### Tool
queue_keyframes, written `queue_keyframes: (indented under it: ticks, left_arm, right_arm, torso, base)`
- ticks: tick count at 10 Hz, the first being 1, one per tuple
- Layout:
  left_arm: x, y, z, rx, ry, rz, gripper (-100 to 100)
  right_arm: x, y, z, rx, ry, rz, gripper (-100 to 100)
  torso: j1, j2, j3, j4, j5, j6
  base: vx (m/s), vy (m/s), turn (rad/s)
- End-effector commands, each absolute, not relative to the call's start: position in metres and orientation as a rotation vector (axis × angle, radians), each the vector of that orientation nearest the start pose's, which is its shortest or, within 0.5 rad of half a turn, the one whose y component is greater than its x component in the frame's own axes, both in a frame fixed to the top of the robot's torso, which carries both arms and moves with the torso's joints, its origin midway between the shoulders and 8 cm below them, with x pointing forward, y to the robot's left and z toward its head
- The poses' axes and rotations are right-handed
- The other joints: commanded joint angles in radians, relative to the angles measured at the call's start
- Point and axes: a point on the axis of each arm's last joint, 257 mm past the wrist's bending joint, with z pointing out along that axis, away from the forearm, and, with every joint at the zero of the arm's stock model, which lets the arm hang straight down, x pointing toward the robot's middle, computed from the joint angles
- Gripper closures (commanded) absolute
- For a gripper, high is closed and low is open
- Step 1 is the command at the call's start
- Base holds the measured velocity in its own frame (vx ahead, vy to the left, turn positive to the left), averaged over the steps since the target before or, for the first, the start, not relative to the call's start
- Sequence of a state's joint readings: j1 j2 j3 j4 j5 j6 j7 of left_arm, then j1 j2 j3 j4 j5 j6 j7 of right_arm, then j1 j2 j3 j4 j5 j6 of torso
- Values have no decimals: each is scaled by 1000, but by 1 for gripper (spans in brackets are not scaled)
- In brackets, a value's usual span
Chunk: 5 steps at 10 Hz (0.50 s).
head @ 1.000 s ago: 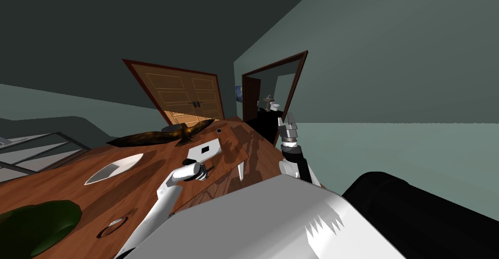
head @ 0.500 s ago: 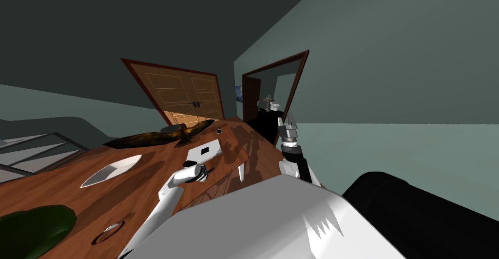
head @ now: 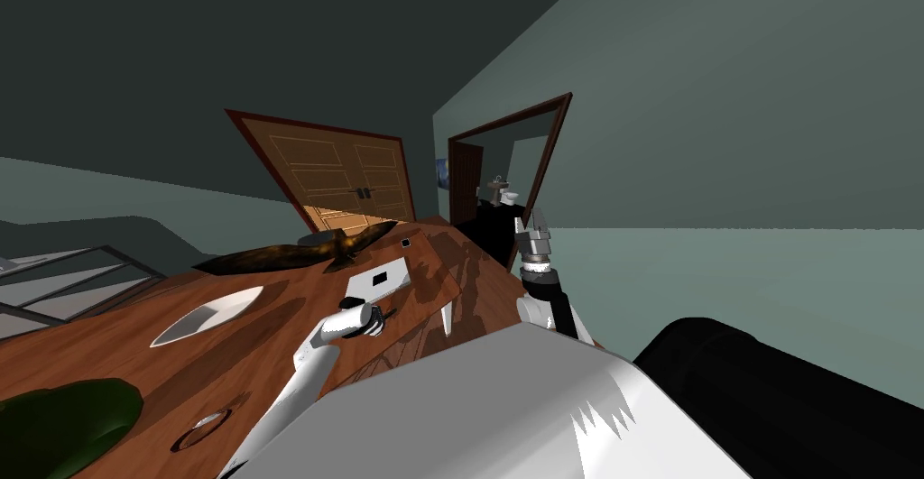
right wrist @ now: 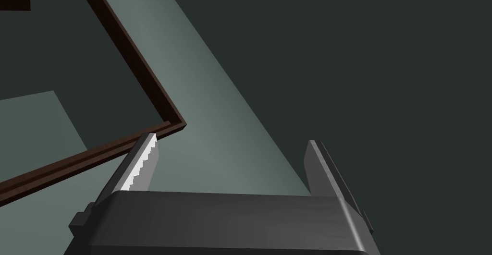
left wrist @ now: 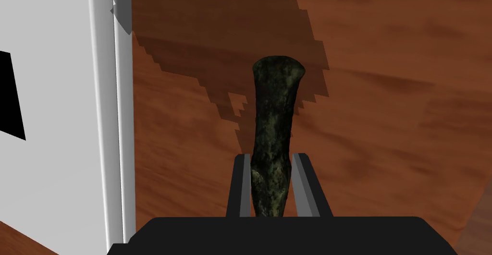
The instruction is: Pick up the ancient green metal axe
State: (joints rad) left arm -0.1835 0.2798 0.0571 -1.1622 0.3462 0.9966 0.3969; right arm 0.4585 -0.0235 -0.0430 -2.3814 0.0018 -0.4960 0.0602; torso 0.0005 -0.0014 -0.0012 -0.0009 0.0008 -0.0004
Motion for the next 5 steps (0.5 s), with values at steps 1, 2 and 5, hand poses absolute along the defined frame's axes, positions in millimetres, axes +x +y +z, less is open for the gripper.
queue_keyframes:
  ticks: [1, 2, 5]
  left_arm:
    - [420, 324, -487, -2543, 1464, -496, 100]
    - [422, 325, -483, -2543, 1464, -496, 100]
    - [422, 325, -481, -2542, 1465, -496, 0]
  right_arm:
    - [322, -279, 81, 504, 548, 1246, 0]
    - [322, -279, 81, 504, 548, 1246, 0]
    - [322, -279, 81, 504, 548, 1246, 0]
  torso:
    - [0, 0, 0, 0, 0, 0]
    - [-1, 2, 1, 1, 0, 0]
    - [0, 2, 1, 0, 0, 0]
  base:
    - [-39, -13, 3]
    - [-58, -19, 9]
    - [-21, -3, 2]
